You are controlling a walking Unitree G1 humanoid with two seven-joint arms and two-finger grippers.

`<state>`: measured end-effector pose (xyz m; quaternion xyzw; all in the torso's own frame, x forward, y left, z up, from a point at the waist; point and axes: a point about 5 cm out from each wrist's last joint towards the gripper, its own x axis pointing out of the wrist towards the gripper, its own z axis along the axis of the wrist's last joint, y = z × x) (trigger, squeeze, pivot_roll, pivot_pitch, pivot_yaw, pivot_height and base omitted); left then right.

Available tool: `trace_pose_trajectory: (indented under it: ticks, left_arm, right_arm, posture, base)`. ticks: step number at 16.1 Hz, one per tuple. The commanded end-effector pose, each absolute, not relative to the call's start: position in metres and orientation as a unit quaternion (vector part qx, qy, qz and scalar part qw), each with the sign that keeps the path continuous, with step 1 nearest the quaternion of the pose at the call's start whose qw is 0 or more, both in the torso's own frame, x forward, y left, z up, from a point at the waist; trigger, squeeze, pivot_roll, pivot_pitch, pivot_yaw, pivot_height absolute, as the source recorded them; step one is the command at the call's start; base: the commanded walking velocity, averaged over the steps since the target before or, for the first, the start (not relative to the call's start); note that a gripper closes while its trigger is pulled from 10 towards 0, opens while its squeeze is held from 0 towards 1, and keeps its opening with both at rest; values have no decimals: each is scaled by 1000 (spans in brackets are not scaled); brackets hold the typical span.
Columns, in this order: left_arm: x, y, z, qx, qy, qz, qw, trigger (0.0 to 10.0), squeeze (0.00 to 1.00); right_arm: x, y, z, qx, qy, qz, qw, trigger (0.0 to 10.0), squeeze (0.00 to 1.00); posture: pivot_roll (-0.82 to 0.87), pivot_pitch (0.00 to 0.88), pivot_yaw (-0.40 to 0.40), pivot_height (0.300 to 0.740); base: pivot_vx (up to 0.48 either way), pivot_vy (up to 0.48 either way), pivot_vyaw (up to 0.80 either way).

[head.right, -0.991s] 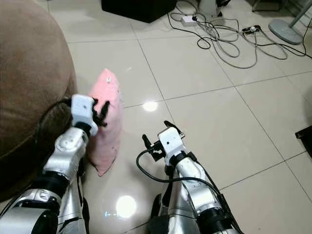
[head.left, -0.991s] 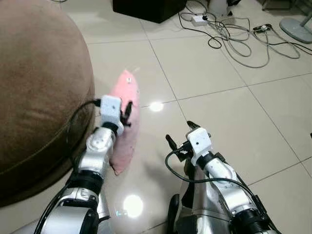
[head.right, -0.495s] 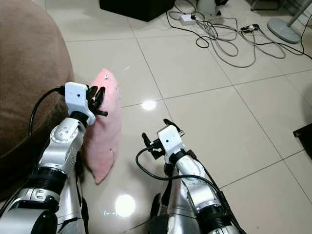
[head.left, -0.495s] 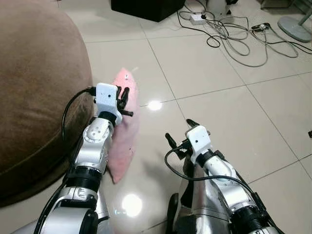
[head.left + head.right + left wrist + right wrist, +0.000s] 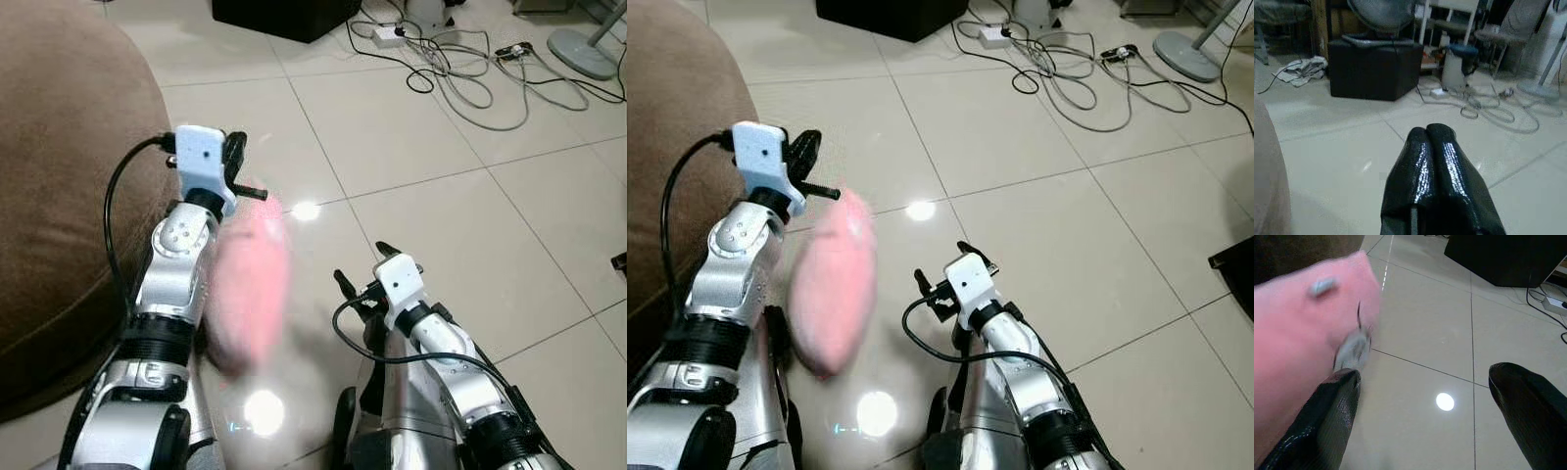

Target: Move the pillow to the sofa from floor

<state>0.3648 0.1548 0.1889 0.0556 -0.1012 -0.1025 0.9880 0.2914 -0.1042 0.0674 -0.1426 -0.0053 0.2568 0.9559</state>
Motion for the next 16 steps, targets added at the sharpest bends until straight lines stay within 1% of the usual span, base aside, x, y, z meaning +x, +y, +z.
trace_pose_trajectory:
  ticks: [1, 2, 3, 8, 10, 14, 16]
  left_arm:
    - [364, 148, 168, 65, -49, -113, 990, 10000, 0]
    - [364, 152, 164, 91, -41, -96, 990, 10000, 0]
    - [362, 154, 164, 98, -49, -87, 990, 10000, 1000]
    - [358, 154, 152, 74, -19, -110, 991, 10000, 1000]
    - [356, 150, 151, 79, -23, -122, 989, 10000, 1000]
    - [354, 154, 149, 68, -21, -111, 991, 10000, 1000]
    - [353, 152, 150, 70, -26, -121, 990, 10000, 1000]
  right_arm:
    - [291, -112, 63, -151, 4, 250, 956, 10000, 0]
    - [290, -112, 63, -151, 5, 250, 956, 10000, 0]
    - [290, -112, 63, -151, 5, 250, 956, 10000, 0]
    - [288, -113, 61, -150, 9, 251, 956, 10000, 0]
    - [289, -113, 61, -150, 10, 251, 956, 10000, 0]
    - [289, -111, 62, -150, 10, 255, 955, 10000, 0]
    - [290, -112, 62, -151, 10, 255, 955, 10000, 0]
  posture:
    - [85, 194, -215, 449]
    - [84, 197, -215, 449]
    - [84, 199, -215, 449]
    - [86, 209, -217, 449]
    - [87, 212, -219, 449]
    - [89, 211, -226, 449]
    - [94, 210, -232, 449]
  base:
    - [0, 0, 0]
    - [0, 0, 0]
    - [0, 0, 0]
    - [0, 0, 0]
    - [0, 0, 0]
    - [0, 0, 0]
    - [0, 0, 0]
